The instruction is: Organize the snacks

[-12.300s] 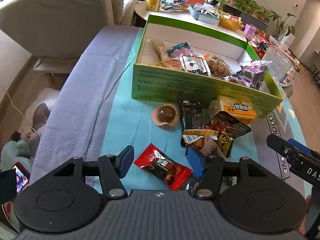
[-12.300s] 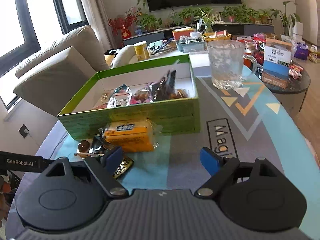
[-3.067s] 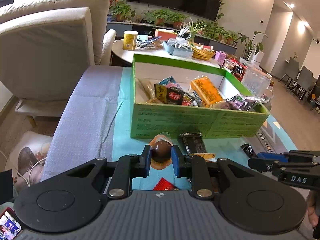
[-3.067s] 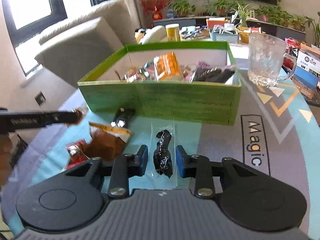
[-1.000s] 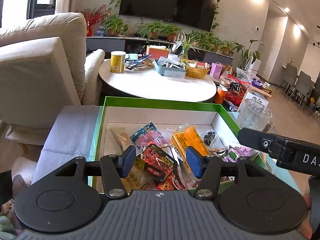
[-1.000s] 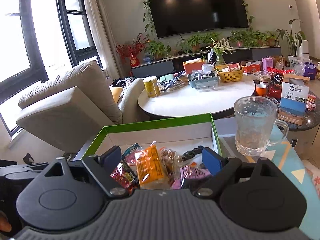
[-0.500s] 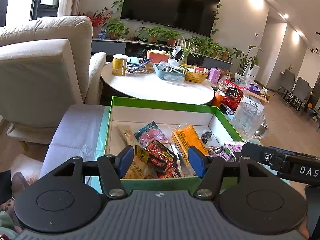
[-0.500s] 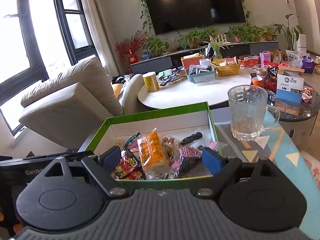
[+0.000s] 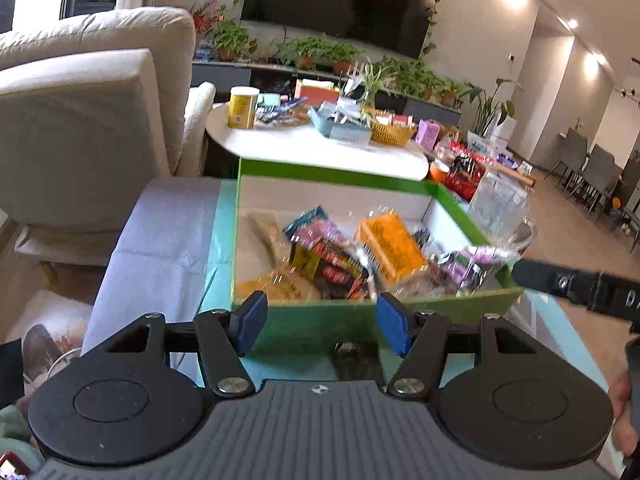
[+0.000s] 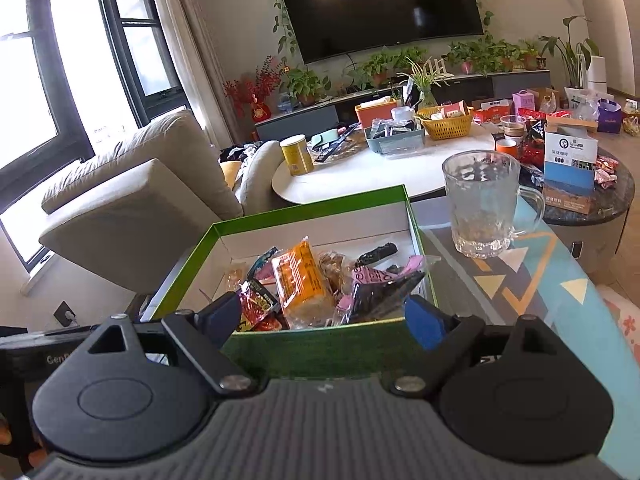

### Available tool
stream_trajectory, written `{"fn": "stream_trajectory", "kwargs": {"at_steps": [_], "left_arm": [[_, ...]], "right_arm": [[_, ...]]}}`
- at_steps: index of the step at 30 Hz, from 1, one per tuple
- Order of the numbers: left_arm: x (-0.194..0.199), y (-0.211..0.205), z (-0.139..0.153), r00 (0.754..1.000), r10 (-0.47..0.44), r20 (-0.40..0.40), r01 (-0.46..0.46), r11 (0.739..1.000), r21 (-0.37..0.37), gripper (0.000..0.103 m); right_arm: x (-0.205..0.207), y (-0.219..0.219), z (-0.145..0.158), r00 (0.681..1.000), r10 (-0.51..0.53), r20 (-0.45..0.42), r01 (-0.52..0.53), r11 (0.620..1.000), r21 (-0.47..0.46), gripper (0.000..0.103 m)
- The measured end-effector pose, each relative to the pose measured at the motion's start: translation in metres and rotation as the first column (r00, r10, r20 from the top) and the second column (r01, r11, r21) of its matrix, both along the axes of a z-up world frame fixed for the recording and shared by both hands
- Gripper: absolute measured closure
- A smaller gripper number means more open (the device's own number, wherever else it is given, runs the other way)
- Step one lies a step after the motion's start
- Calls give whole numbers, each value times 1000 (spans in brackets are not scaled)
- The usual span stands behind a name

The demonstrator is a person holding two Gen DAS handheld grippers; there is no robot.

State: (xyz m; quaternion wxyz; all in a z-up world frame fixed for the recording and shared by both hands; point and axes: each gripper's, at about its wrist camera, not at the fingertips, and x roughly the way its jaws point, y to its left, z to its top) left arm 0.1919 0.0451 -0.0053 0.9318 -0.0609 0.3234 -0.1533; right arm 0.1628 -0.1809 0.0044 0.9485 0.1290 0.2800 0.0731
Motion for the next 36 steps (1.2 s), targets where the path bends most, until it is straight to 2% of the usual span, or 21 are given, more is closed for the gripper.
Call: {"fn": "stream_trajectory", "kwargs": {"at_steps": [9,13,19,21,26,30,32,34,36], "left_arm": [[-23,12,-20,997,-21,-69,21,1000,-7,45],[-33,11,-27,996,-37,-85,39,999,20,45],[-40,-2,-26,992,-89,-93,89,996,-4,45],[-41,-14,-27,989,-113,-96,115,993,16,45],[-36,-49,-39,982,-137,-126,153,981,122,45],[-22,-65,-55,975,-115,-188,149,973,176,47],[-24,-67,-58,980,-119,-162,148,972,184,52],[-26,-63,-58,976,-138,-169,164,975,152,55],[-33,-59,-52,981,-142,-135,159,979,130,56]], "right_arm": [[-8,5,-7,999,30,-28,-31,999,-25,23],[-11,6,-9,998,41,-44,-42,999,-25,23],[-17,11,-12,997,56,-55,-59,997,-42,23],[-19,11,-13,997,56,-54,-58,997,-51,23],[-23,4,-14,998,40,-55,-42,998,-50,23],[-24,-4,-20,997,13,-74,-15,999,-32,23],[-24,-8,-22,996,2,-85,-4,1000,-22,23],[-25,-12,-24,996,-9,-93,7,1000,-21,23],[-25,-14,-26,995,-19,-100,17,1000,-24,23]]}}
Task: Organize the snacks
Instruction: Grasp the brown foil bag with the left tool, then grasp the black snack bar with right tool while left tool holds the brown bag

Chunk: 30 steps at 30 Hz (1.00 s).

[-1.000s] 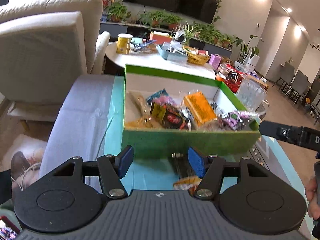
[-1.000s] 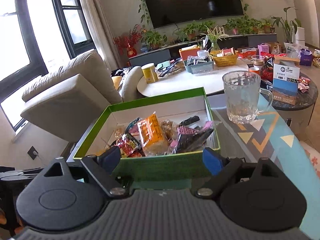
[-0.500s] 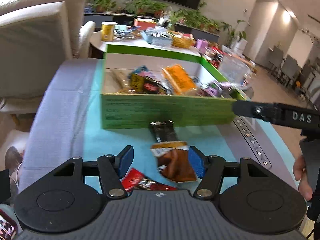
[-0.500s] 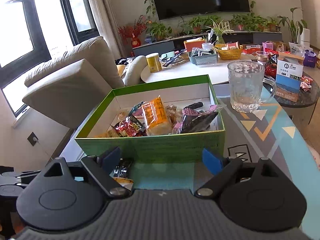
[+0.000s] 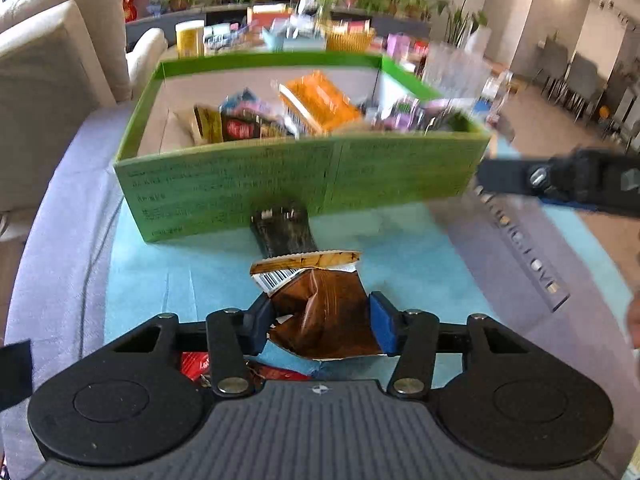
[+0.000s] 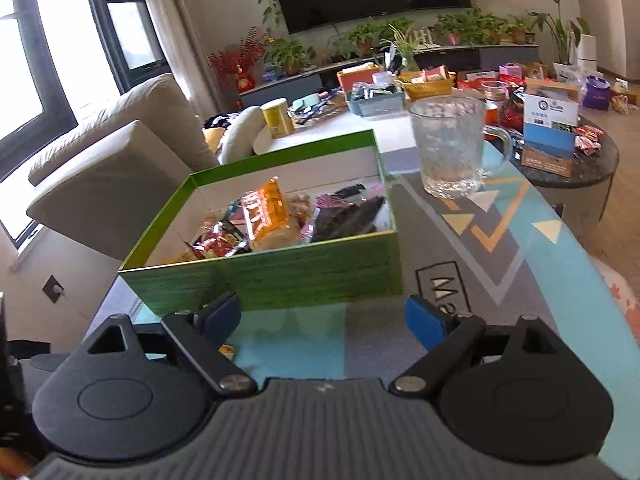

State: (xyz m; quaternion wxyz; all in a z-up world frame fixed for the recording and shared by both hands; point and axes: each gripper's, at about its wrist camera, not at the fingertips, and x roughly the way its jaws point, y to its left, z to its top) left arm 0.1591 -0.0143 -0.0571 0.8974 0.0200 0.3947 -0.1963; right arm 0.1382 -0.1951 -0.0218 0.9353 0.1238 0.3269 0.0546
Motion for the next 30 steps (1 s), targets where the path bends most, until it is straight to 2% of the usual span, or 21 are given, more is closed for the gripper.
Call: {"fn": "stream_trajectory", "kwargs": {"at_steps": [6,11,17,22,25,30], "left_arm": [[-10,32,27,993,82,87,-76,995,-65,56],[-13,61,34,975,178,131,-173,984,-53,56],[-11,93,31,957,268,111,-263,963,-57,56],[-11,105,27,953,286,103,-281,958,-61,56],[-11,106,25,955,281,97,-276,959,-61,56],[-6,108,22,959,271,80,-266,962,-61,56]], "right_arm": [[3,-1,-5,1000,-6,-23,6,1000,25,23],[6,16,-9,998,50,-34,-50,999,-1,23],[10,53,-18,986,155,-66,-158,987,-29,23],[18,88,-27,968,237,-87,-243,967,-75,23],[25,103,-31,963,255,-93,-263,960,-95,23],[35,121,-40,965,246,-94,-260,945,-199,23]]}}
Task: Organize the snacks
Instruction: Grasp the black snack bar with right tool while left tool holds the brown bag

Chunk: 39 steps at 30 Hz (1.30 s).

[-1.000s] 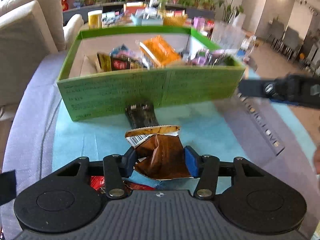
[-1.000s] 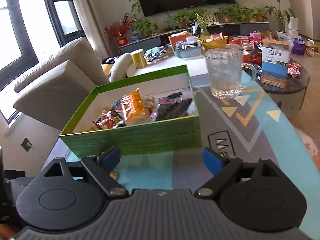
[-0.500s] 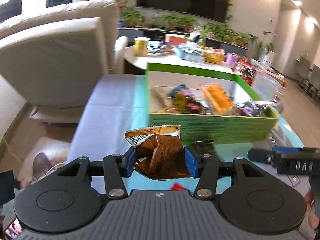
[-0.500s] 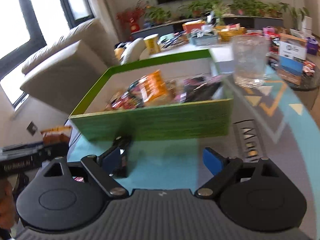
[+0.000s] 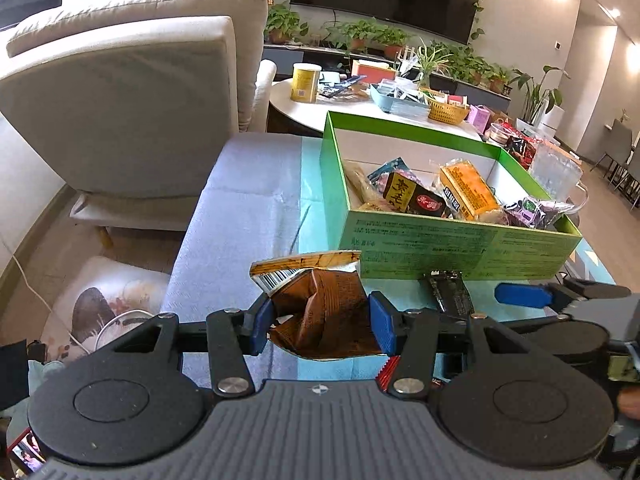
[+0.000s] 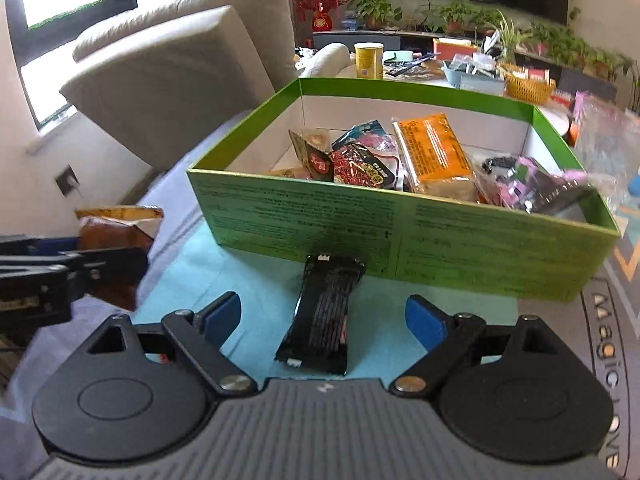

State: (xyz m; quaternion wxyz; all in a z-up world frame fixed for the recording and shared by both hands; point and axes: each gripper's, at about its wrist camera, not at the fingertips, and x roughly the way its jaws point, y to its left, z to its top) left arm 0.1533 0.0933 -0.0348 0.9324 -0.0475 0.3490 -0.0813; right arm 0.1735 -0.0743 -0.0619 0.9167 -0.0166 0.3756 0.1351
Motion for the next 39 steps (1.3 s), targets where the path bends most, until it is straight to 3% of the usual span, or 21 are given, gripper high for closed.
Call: {"fn": "stream_trajectory", "kwargs": {"at_steps": [4,7,8,9,14,22,39], "left_arm": [[2,2,-3,1000,-1,-11,0,1000,-13,56],[6,1,-3,1000,-5,-15,5,1000,-18,56],[7,1,-3,1000,-9,-14,9,1000,-19,56],[8,-1,-2,1000,-13,-14,13,1000,-19,56],[8,-8,-2,999,-36,-10,36,999,-20,56],[6,-18,4,998,-61,11,62,998,-17,56],[13,-41,16,994,-104,45,105,994,-8,56]], "right_arm": [[4,2,-4,1000,-2,-4,2,1000,-23,23],[4,0,-5,1000,5,-4,-5,999,-40,48],[4,1,-4,1000,16,-6,-16,999,-50,61],[2,1,-3,1000,31,-5,-31,998,-52,66],[-9,-5,6,999,53,14,-52,998,-39,67],[-20,-20,44,992,36,122,-38,999,19,67],[25,-63,76,960,-125,251,107,991,83,67]]}}
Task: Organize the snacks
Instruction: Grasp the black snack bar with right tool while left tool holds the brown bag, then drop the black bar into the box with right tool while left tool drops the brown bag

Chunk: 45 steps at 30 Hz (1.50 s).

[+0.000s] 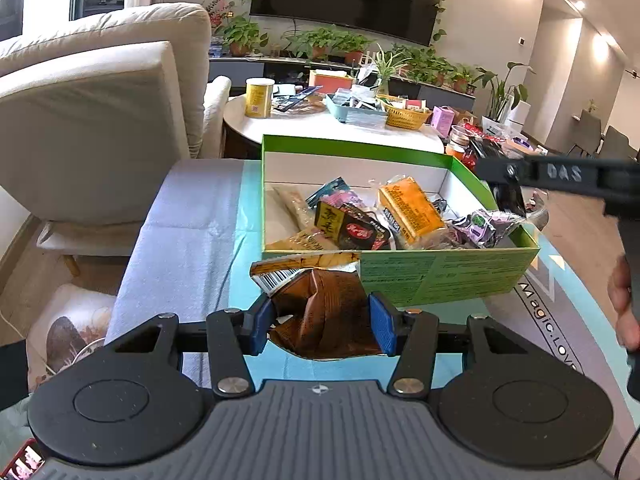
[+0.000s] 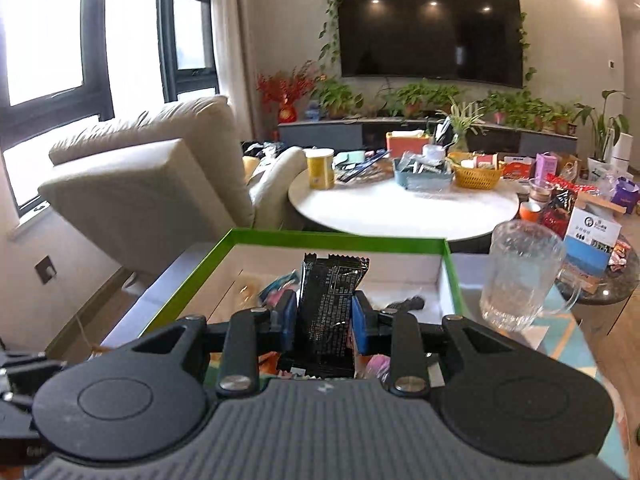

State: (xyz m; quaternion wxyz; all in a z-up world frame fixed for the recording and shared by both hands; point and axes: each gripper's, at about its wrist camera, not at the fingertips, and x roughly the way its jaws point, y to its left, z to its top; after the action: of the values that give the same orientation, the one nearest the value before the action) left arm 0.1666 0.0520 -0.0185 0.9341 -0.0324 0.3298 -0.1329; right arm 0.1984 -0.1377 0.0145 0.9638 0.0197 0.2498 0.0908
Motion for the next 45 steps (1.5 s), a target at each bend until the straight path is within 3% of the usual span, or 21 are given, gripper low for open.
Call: {"fn": "stream_trajectory", "kwargs": {"at_steps": [11,15,18,19,21,22,27,39,45], "left_arm": [[8,-2,0,1000,14,-17,-14,1000,14,56],[11,-4,10,1000,3,-18,-4,1000,-30,56],[12,-11,25,1000,-17,26,19,999,-50,56],[13,-14,30,999,-26,48,29,998,-52,56],[17,-21,39,997,-33,74,37,998,-56,56],[20,-24,42,996,-32,84,37,998,-60,56],[33,-38,46,994,-37,105,43,997,-59,56],[76,-66,48,991,-23,132,25,1000,-17,56],[96,-75,38,997,-29,71,30,1000,-6,55]], "right_arm": [[32,-5,-8,999,-25,-33,27,999,46,67],[37,-9,-13,998,-43,-47,46,997,66,67],[40,-11,-17,997,-68,-38,70,996,49,66],[41,-11,-18,997,-65,-42,67,997,46,64],[41,-14,-21,996,-63,-58,65,997,47,39],[40,-15,-22,996,-69,-56,72,996,48,38],[30,-22,-19,993,-119,23,117,992,49,37],[8,-47,-30,990,-125,-71,133,984,122,38],[2,-52,-32,986,-122,-111,140,975,173,38]]}}
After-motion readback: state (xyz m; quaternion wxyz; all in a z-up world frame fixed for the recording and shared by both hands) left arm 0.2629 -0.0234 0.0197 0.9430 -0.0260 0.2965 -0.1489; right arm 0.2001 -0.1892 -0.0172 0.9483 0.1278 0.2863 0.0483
